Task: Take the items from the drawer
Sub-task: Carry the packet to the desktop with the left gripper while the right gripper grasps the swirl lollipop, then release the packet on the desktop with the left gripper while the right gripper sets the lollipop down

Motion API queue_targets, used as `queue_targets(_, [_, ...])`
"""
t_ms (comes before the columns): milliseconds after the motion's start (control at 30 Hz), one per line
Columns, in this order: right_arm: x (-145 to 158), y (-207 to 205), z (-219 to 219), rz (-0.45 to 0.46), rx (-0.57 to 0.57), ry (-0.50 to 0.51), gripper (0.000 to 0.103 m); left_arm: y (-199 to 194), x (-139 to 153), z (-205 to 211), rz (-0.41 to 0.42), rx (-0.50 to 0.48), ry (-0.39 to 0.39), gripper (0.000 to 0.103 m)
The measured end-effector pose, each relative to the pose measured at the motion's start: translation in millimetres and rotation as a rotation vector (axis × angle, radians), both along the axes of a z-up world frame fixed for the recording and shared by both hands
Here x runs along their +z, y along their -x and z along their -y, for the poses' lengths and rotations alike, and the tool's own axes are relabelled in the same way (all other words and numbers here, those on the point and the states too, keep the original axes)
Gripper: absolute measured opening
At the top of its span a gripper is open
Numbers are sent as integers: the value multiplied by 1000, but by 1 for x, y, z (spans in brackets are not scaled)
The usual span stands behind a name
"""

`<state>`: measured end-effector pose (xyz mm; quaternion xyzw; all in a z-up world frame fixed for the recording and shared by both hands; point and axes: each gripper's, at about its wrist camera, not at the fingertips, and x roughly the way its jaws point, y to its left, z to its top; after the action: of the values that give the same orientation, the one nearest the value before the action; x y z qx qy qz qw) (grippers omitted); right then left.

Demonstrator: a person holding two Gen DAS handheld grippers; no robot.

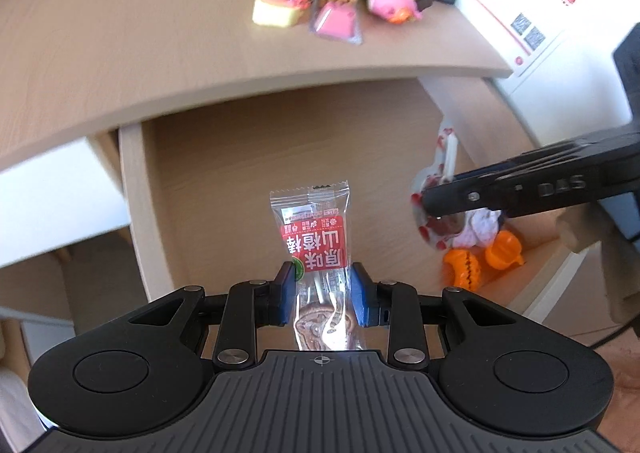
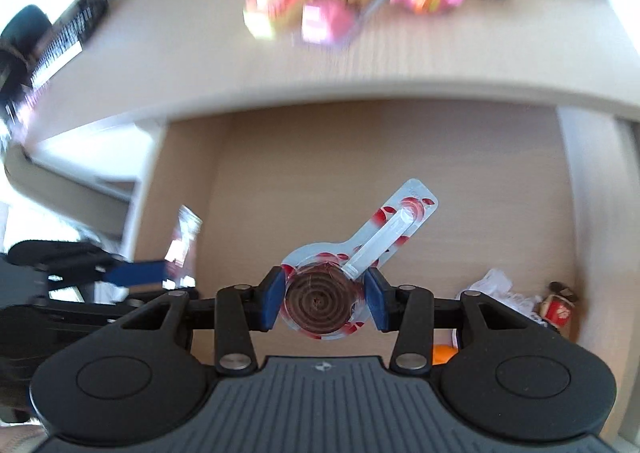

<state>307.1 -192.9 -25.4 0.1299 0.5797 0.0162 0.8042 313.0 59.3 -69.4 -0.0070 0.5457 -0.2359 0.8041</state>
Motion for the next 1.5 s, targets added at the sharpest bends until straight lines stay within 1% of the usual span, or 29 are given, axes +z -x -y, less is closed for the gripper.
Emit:
queue_targets(100, [15,13,5,60,-49,-10,43,-7,13,3,35,-10,24,32])
queue_targets(133, [18,30,14,79,-61,-11,43,-12,19,5,50,-10,33,32])
queue_targets(167, [23,35,22,96,-72,-9,43,-16,25,6,68,-6,42,32])
queue_targets(233, [33,21,39,115,-85,-12,43,-26,39,7,106,3,63,32])
queue_targets(267, [43,5,47,119,-97,-15,43,-31,45,7,125,7,76,32])
queue_targets(333, [48,5,57,128,-116,-15,43,-44,58,10,160,15,92,32])
queue_targets(400, [50,11,58,134,-135,-10,43,-56,68,11,199,25,86,32])
queue_targets(467, [55,23,66,144,-151,-8,43,-68,77,11,237,54,71,32])
queue_targets(567, [51,27,63,153,-179,-8,43,-89,85,6,281,109,75,32])
queue_targets(667, [52,31,66,158,-199,-6,43,-116,85,2,293,169,81,32])
queue_targets(733, [52,31,67,160,-209,-2,43,-134,80,3,300,190,66,32])
queue_targets(867, [55,31,68,166,-226,4,43,-168,63,6,299,207,-26,32])
queue_targets(1000, [57,32,71,174,-249,15,43,-185,40,11,276,201,-92,33])
queue_targets(1067, [57,32,73,168,-265,19,43,-186,30,14,270,193,-101,33])
queue_targets(1133, [56,32,74,161,-274,29,43,-185,24,16,264,186,-91,38])
queue_targets(1200, [55,31,75,156,-280,38,43,-182,21,18,278,180,-95,41])
queue_targets(1267, [55,30,76,155,-291,43,43,-179,20,19,286,180,-101,41])
queue_targets(1400, [59,25,79,162,-289,59,43,-172,28,13,302,203,-75,40])
queue_targets(1500, [65,17,84,179,-289,86,43,-162,45,8,351,215,-49,40])
